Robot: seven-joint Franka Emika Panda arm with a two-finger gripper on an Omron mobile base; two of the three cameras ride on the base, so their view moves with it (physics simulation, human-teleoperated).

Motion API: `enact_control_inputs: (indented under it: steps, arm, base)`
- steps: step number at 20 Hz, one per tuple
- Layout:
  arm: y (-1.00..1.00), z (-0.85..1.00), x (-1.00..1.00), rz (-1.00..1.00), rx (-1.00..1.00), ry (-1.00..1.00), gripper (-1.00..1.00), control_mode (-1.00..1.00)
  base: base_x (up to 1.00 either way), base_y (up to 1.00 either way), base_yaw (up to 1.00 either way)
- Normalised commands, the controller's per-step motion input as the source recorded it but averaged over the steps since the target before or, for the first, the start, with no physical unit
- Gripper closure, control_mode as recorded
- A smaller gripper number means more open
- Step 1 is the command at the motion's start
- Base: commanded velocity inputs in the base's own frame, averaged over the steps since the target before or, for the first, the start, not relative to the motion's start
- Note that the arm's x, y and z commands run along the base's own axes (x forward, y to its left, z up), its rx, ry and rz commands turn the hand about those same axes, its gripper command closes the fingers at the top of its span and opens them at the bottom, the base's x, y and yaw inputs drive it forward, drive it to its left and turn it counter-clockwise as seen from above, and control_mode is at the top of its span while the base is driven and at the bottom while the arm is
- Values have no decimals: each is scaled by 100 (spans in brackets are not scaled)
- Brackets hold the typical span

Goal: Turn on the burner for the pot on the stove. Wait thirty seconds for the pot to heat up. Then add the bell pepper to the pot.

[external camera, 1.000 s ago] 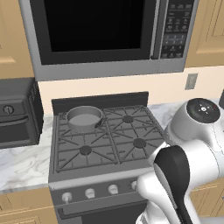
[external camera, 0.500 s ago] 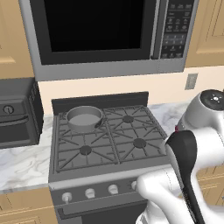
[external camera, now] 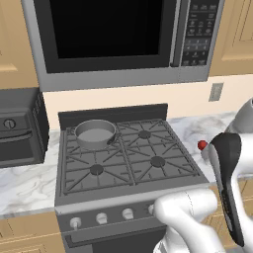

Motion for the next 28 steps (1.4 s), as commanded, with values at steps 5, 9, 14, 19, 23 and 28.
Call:
enact_control_inputs:
  steps: [5,9,14,19,23,28]
  arm:
    - [-65,-8,5,-16,5,-2,-100,-100]
    - [-66,-2,4,-16,9,-2,-100,-100]
    - [-58,0,0,-14,8,-3,-100,-100]
    - [-46,0,0,-9,7,-4,-100,-100]
    - [-38,0,1,-6,6,-3,-100,-100]
    - [-26,0,0,0,2,0,-100,-100]
  base:
    - [0,0,0]
    - [0,0,0]
    - [0,0,0]
    - [0,0,0]
    - [0,0,0]
    - [0,0,0]
